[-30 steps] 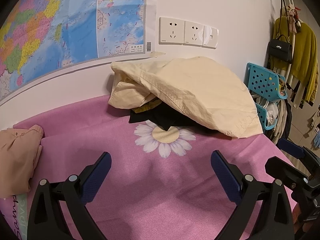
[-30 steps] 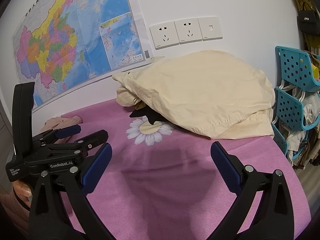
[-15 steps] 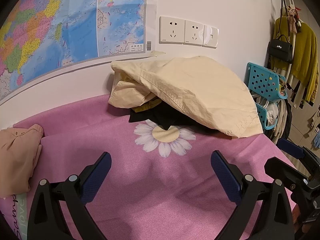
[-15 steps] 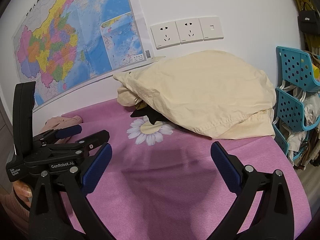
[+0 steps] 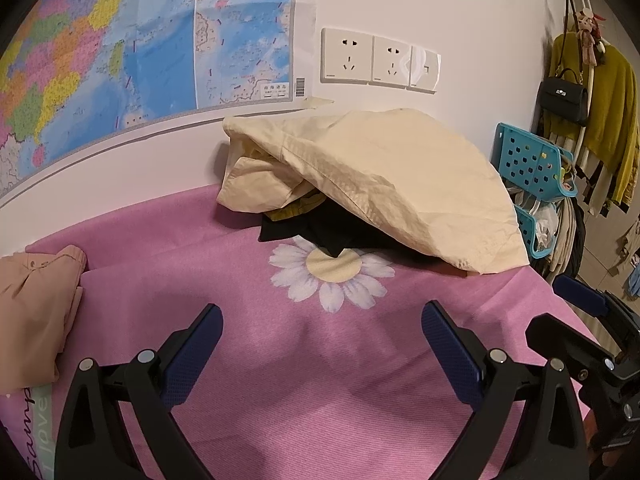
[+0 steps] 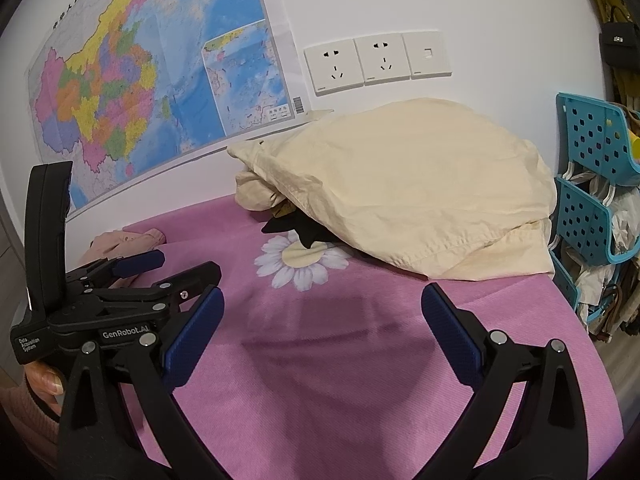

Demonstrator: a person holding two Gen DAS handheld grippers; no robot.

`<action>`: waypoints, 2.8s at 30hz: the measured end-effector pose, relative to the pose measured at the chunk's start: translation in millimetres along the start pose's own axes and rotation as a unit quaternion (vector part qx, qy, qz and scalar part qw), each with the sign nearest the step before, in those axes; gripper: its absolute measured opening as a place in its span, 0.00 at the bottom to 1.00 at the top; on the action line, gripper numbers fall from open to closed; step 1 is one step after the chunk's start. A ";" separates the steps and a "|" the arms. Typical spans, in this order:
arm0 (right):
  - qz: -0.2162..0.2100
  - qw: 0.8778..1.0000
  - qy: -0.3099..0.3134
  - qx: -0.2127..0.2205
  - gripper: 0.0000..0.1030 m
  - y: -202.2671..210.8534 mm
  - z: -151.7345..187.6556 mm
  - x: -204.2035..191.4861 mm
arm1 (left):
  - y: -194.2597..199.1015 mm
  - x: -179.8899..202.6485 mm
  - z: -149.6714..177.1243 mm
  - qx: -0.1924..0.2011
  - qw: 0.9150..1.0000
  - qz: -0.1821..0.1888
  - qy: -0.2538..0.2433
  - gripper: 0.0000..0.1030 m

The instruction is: Fold large clothes

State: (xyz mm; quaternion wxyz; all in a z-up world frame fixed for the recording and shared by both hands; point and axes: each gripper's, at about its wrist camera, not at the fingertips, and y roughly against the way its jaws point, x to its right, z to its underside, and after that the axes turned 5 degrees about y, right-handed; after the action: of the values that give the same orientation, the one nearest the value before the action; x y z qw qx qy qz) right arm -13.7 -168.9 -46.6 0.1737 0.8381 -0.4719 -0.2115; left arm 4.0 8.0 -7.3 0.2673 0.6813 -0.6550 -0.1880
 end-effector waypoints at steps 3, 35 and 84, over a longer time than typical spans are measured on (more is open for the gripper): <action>0.001 1.000 0.003 -0.002 0.94 -1.8 -1.3 -0.4 | -2.5 -1.2 0.3 -0.003 1.000 0.000 0.000 0.93; 0.137 0.941 0.303 -0.067 0.57 -202.4 -72.3 -36.9 | -107.4 -91.2 -37.7 -0.045 0.992 -0.110 0.038 0.93; 0.063 0.975 0.101 0.187 0.02 153.3 -277.7 98.8 | -69.7 57.2 -145.5 0.169 0.943 0.270 -0.092 0.00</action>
State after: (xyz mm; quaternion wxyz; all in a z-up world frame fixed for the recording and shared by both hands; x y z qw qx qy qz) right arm 66.3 -304.7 245.9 0.0733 0.8414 -0.5349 -0.0226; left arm 151.5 -31.8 70.0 0.1275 0.4932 -0.8586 -0.0573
